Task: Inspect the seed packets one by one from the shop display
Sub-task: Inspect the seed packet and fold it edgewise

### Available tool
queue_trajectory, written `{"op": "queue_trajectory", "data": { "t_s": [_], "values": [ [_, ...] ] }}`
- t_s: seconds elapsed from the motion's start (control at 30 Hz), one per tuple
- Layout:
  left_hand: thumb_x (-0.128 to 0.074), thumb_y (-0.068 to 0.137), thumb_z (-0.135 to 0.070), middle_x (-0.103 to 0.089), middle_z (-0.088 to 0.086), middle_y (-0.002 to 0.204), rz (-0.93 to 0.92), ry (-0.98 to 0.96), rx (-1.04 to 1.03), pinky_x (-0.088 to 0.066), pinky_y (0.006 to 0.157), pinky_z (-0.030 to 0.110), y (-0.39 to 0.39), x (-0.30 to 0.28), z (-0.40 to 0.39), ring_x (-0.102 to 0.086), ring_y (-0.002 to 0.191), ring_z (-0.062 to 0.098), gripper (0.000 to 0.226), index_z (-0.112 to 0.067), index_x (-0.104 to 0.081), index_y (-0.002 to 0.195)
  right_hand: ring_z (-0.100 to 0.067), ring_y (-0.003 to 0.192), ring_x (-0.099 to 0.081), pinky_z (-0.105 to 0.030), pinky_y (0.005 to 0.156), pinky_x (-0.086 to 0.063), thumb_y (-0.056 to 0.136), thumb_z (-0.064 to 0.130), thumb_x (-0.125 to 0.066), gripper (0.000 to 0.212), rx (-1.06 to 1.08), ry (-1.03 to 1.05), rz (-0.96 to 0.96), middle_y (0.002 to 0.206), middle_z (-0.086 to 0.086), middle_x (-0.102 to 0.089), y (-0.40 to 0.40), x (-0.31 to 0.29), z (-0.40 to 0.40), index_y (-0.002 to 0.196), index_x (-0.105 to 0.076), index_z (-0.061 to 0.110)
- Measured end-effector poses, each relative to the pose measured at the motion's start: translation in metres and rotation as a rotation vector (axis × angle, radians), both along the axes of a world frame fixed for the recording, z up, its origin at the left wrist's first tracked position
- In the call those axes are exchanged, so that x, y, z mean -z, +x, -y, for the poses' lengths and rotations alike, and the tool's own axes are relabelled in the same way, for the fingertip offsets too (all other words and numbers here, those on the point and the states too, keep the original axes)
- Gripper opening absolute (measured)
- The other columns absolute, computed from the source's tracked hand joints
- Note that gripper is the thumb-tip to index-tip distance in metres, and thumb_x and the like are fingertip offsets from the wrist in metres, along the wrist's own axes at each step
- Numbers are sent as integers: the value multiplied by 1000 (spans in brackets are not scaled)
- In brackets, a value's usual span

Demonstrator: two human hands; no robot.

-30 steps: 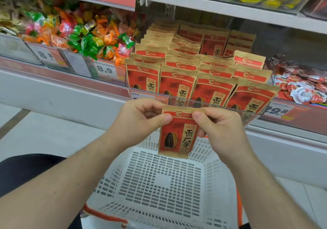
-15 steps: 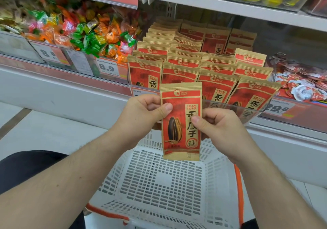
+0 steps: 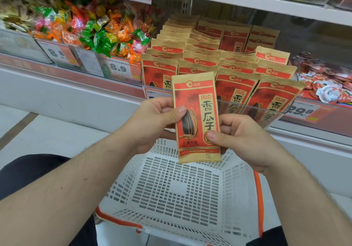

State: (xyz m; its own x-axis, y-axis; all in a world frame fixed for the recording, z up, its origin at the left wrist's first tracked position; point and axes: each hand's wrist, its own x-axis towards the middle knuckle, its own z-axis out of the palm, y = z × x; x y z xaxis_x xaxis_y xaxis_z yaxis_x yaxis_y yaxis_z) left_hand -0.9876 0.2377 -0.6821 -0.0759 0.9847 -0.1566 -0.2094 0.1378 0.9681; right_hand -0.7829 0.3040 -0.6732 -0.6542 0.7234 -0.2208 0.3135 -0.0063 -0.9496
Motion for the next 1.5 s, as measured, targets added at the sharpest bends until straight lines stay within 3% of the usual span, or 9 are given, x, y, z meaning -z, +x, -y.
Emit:
{"op": "queue_trajectory", "data": {
  "t_s": [0.1,0.2,0.4,0.57,0.93,1.13,1.23,1.37,1.5],
  "values": [
    [-76,80,-20,-76,8,94,6,-27,94,-62,62,39,-4,1,3,-73,82,22,39,-11,-62,116,-30,73,-68,-31,57,-52,72,26,-68,37,16,-41,-47,89,-20,-75,0,-2,2,102,-67,5],
    [-71,76,-13,-75,9,100,44,-42,178,-58,54,32,-5,4,7,-74,83,24,56,-8,-54,129,-28,66,-66,-26,50,-52,73,25,-74,37,9,-108,-77,86,-23,-73,3,-4,2,103,-65,6],
    [-65,79,-12,-75,10,100,105,-45,231,-61,59,36,-6,6,9,-74,81,23,47,-6,-58,125,-31,65,-71,-27,47,-56,48,35,-97,94,-150,-291,-121,101,-31,-69,10,-4,-4,126,-53,6],
    [-65,78,-13,-76,10,99,79,-42,216,-62,62,38,-6,7,7,-74,82,23,48,-5,-59,125,-29,66,-69,-28,53,-55,65,-4,-76,76,-197,-223,-75,101,-25,-70,10,-6,-1,133,-46,12],
    [-66,77,-5,-76,5,98,59,20,210,-62,63,37,-9,7,8,-74,84,23,46,-15,-62,121,-36,88,-71,-36,68,-58,71,-15,-68,80,-246,-83,-9,108,-16,-72,7,-4,1,137,-41,22],
    [-64,90,6,-70,3,112,-110,-4,106,-61,75,44,-6,12,5,-73,92,26,35,-19,-66,114,-37,96,-71,-57,86,-56,77,-14,-70,71,-155,0,31,109,-9,-73,2,2,4,132,-48,25],
    [-70,89,-6,-69,-7,108,-254,-3,41,-61,81,42,1,13,4,-74,91,20,37,-24,-60,119,-34,80,-73,-57,74,-58,80,-2,-74,60,-118,148,146,101,-3,-75,-7,8,8,122,-52,34],
    [-81,68,-31,-71,-16,90,-193,-31,67,-55,65,21,11,13,6,-70,79,3,65,-24,-49,124,-18,73,-72,-44,69,-58,66,38,-82,49,-189,220,246,93,2,-73,-14,13,13,107,-56,43],
    [-87,69,-21,-69,-10,88,-180,-68,109,-60,71,37,13,16,6,-71,81,16,53,-22,-57,114,-20,74,-72,-42,69,-59,84,49,-68,22,-127,234,90,85,2,-73,-12,11,9,92,-66,28]
  ]
}}
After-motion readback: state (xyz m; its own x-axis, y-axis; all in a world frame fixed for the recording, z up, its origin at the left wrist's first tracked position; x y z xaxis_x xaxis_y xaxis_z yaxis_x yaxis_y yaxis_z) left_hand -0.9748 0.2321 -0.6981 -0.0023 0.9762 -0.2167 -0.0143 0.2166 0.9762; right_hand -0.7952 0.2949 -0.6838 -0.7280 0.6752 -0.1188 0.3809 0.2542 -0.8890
